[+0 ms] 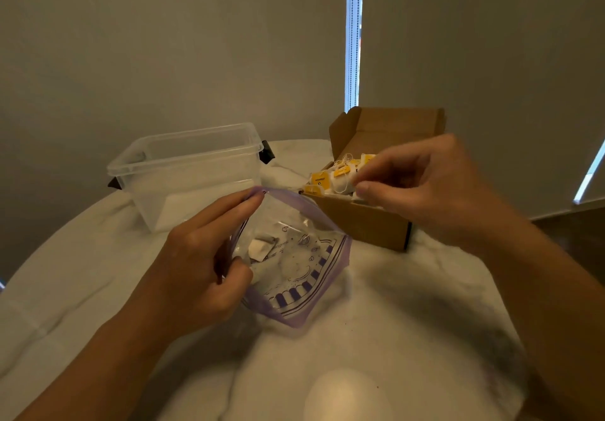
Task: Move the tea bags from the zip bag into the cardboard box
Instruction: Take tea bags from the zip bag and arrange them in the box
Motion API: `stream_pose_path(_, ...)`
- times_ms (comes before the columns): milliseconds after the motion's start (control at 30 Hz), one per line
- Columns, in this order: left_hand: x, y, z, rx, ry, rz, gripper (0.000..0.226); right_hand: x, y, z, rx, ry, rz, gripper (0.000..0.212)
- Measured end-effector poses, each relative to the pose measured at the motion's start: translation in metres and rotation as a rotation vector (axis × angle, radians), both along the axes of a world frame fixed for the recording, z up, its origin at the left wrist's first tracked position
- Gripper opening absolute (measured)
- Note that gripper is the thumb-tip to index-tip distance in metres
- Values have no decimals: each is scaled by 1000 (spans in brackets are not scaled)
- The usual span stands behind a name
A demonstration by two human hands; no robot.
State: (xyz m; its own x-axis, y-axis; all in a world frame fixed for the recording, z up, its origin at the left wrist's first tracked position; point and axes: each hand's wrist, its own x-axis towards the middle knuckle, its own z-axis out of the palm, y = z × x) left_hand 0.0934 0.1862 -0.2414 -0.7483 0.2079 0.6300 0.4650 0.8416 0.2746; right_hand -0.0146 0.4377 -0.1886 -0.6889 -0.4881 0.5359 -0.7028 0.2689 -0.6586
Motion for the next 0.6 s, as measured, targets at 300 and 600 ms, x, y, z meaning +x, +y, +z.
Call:
stream_pose_path(300, 7, -3, 8, -98, 18, -29, 68, 44, -70, -40, 466, 99, 199, 25)
stream_pose_path(600, 12, -7, 11, -119, -12, -88, 68, 29, -125, -52, 683, 170, 173, 33)
